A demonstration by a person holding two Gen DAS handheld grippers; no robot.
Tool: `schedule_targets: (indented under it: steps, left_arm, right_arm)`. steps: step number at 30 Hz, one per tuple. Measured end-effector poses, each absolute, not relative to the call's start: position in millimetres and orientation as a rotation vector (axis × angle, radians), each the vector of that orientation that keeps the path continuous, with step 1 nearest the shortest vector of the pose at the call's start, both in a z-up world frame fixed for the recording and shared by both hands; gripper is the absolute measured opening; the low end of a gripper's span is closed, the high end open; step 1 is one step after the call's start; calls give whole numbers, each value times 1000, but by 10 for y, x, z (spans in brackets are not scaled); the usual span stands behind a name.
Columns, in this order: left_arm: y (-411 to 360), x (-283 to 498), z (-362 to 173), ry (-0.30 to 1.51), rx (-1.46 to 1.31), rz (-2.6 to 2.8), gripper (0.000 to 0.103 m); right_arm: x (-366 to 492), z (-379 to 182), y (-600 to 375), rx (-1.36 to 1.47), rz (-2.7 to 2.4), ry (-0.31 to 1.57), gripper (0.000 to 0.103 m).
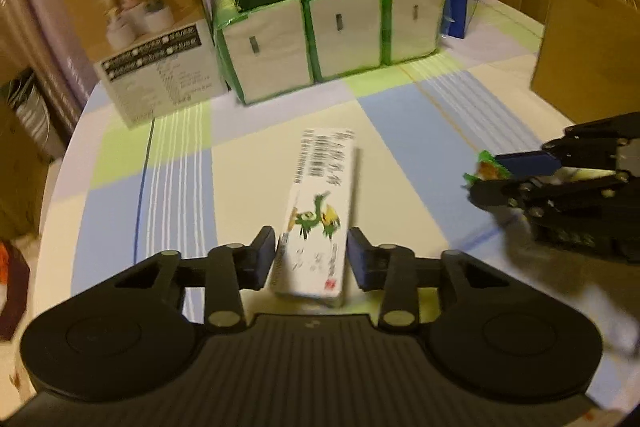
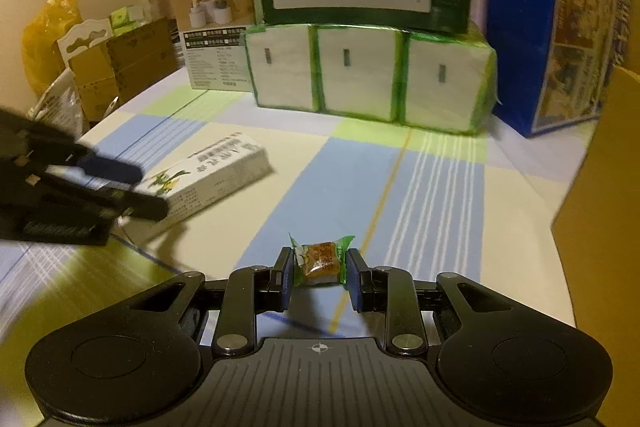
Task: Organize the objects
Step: 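Grasp the white medicine box with the left tool while the right tool grasps the green candy, then carry the medicine box and green candy with both tools over the cardboard box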
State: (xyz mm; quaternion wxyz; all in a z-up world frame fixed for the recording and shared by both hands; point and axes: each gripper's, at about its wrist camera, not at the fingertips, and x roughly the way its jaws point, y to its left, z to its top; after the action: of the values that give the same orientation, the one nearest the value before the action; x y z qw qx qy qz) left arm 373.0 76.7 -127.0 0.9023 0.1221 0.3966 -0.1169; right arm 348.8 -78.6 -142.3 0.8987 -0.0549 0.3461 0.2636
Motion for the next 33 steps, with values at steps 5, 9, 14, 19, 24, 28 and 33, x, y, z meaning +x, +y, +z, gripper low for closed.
schedule_targets:
  steps: [5, 9, 14, 19, 24, 28, 33]
  left_arm:
    - [663, 3463, -1212, 800, 214, -183, 33]
    - [626, 3550, -1209, 759, 216, -146, 39]
    - [623, 3776, -1319, 760, 152, -146, 40]
    - [620, 3836, -1410, 774, 125, -138, 33]
    - [611, 3641, -1359, 801, 101, -150, 33]
    - [480, 3283, -1296, 805, 137, -157, 33]
    - [322, 2982, -1299, 781, 186, -163, 33]
  right_arm:
    - [3393, -1321, -895, -71, 530, 734, 25]
    - [3351, -1267, -904, -64, 528, 727, 25]
    - [3367, -1286, -917, -54, 521, 729, 24]
    - [3388, -1344, -949, -55, 515, 744, 24]
    - [3382, -1338, -963, -39, 518, 752, 24]
    - [3311, -1351, -976, -31, 524, 779, 25]
    - [3174, -1251, -1039, -4, 519, 790, 25]
